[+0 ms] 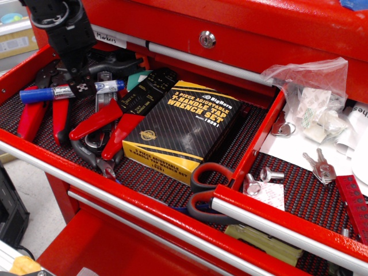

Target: Pick up blue pen and put into drawer

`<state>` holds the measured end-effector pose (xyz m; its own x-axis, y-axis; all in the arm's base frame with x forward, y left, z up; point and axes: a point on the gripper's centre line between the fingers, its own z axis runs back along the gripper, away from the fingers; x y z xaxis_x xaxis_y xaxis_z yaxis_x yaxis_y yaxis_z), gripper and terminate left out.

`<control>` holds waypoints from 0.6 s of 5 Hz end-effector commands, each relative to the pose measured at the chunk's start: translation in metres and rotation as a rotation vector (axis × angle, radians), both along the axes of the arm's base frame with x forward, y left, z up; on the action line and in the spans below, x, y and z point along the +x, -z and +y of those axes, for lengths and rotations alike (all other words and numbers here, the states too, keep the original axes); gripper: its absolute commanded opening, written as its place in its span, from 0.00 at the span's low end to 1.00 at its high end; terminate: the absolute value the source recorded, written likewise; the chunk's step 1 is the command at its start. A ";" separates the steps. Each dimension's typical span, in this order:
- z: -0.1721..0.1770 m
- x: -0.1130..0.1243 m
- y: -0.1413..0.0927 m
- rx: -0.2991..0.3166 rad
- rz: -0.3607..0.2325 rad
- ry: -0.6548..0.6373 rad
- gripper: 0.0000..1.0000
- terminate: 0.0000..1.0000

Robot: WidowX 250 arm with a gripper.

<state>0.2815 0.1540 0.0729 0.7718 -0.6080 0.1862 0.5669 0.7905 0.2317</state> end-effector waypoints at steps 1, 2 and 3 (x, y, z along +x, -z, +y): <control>0.018 0.012 0.001 -0.018 -0.023 0.017 1.00 0.00; 0.020 0.014 0.008 -0.064 -0.009 0.004 1.00 0.00; 0.016 0.012 0.014 -0.091 0.008 -0.024 0.00 0.00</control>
